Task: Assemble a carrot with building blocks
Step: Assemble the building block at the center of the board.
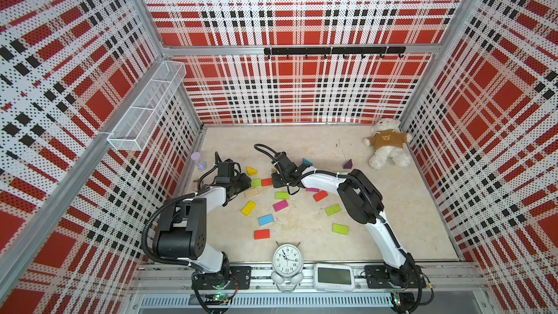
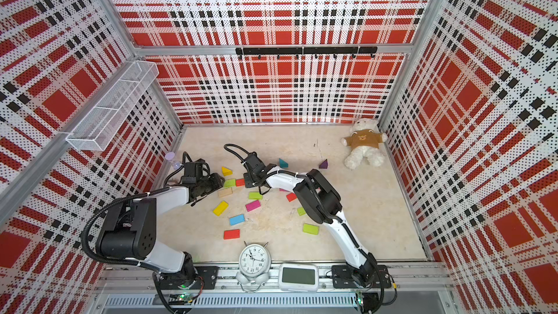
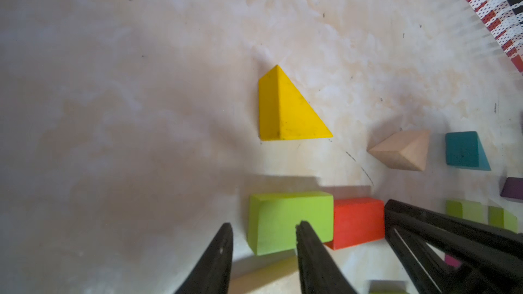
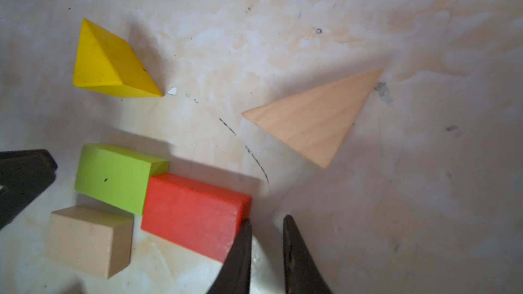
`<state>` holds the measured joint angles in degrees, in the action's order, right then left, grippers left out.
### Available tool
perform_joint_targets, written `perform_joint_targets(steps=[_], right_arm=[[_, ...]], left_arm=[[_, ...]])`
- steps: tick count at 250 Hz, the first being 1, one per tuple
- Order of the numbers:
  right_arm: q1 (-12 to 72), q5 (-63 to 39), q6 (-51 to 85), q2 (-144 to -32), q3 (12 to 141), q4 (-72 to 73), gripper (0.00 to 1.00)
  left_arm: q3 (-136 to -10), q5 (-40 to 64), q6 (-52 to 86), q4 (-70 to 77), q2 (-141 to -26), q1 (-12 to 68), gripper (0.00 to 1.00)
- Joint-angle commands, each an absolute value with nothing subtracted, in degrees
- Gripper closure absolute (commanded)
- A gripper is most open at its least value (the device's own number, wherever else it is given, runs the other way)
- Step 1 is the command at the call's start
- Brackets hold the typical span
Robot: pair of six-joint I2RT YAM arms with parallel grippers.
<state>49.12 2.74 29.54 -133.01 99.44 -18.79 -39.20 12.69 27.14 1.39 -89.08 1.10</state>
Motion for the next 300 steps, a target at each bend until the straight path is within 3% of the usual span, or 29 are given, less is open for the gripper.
perform_joint_targets(steps=[1,110,300], right_arm=[[49.61,2.29,30.15,-131.57,98.14,-18.03,0.78],[50.25,2.11,30.72,-131.84,97.93,-18.19,0.78],[50.34,4.49,33.00,-126.93,94.63,-17.75,0.77]], left_arm=[[-41.42,12.88,26.65,2.55,-90.62,1.58,0.59],[-45.37,12.77,26.06,2.64,-97.21,4.28,0.60],[-46.48,12.83,29.26,5.01,-94.00,2.97,0.60]])
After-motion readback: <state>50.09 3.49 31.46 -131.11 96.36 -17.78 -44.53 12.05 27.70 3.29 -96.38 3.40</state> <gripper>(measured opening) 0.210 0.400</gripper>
